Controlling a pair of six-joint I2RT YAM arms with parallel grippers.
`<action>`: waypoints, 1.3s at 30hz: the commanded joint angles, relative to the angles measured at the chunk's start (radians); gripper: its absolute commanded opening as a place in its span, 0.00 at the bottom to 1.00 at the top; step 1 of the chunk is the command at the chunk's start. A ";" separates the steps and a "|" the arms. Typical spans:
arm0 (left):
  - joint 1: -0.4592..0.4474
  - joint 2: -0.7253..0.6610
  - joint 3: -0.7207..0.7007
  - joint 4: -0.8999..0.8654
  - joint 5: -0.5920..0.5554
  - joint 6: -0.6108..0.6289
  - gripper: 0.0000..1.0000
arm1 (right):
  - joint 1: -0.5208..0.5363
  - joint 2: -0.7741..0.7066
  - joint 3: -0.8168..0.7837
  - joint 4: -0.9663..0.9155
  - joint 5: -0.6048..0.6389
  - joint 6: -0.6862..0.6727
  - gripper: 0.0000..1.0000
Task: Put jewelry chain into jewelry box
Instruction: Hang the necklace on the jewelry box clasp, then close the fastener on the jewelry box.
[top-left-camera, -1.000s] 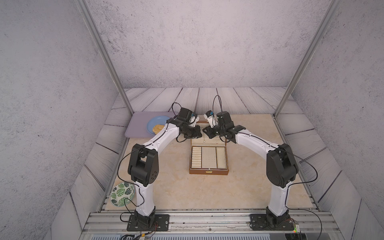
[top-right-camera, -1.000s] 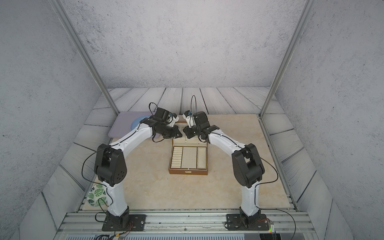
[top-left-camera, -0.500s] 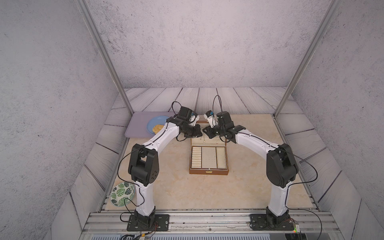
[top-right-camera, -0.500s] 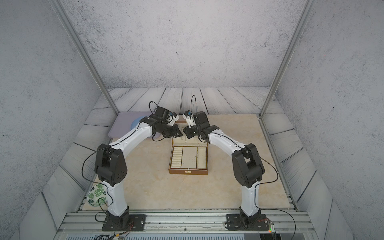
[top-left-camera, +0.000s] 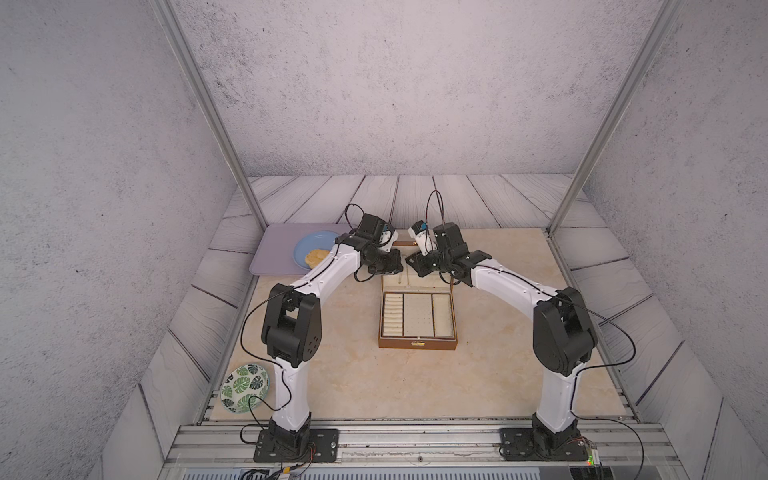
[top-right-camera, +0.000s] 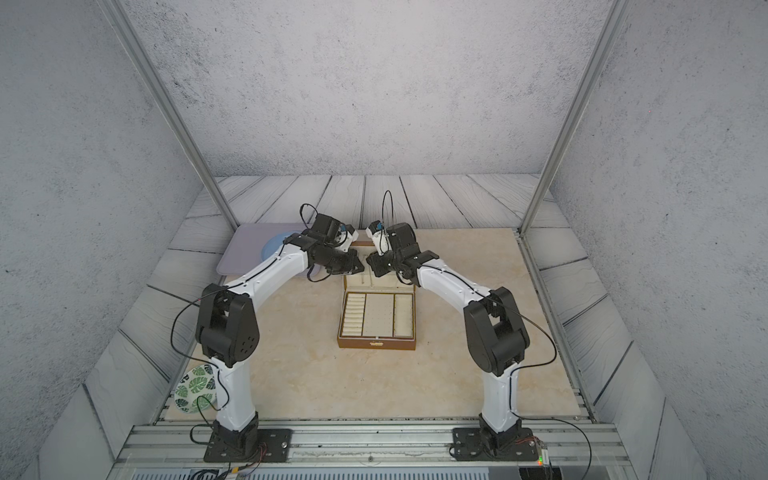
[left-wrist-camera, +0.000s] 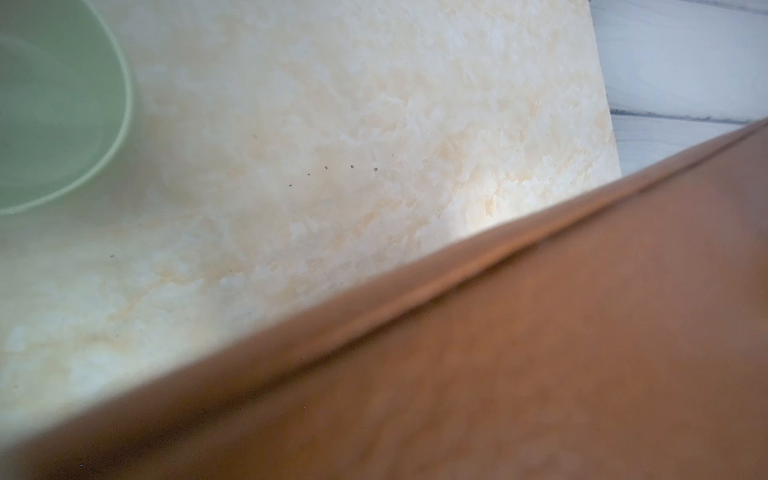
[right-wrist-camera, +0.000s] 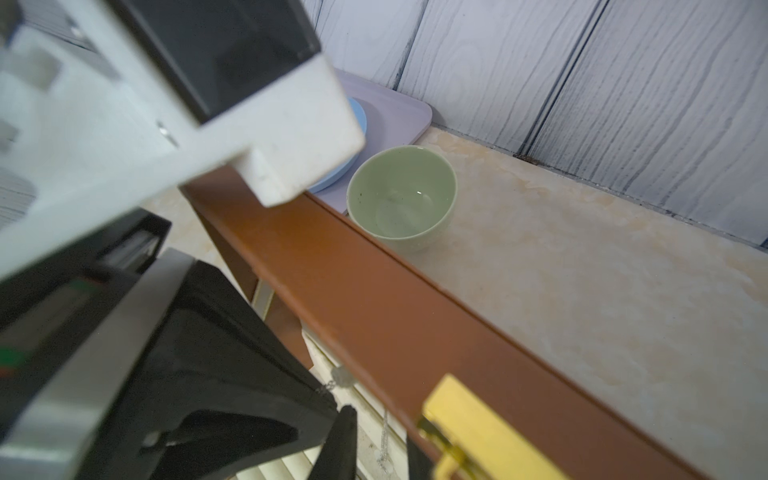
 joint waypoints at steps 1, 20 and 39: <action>0.007 0.022 0.010 -0.049 -0.020 0.004 0.14 | -0.002 -0.068 -0.023 0.017 -0.002 0.013 0.26; 0.038 -0.363 -0.196 -0.038 -0.129 -0.066 0.47 | 0.057 -0.217 0.012 -0.118 0.143 -0.243 0.61; 0.078 -0.664 -0.477 -0.009 -0.211 -0.096 0.98 | 0.057 0.044 0.207 -0.203 0.165 -0.576 0.91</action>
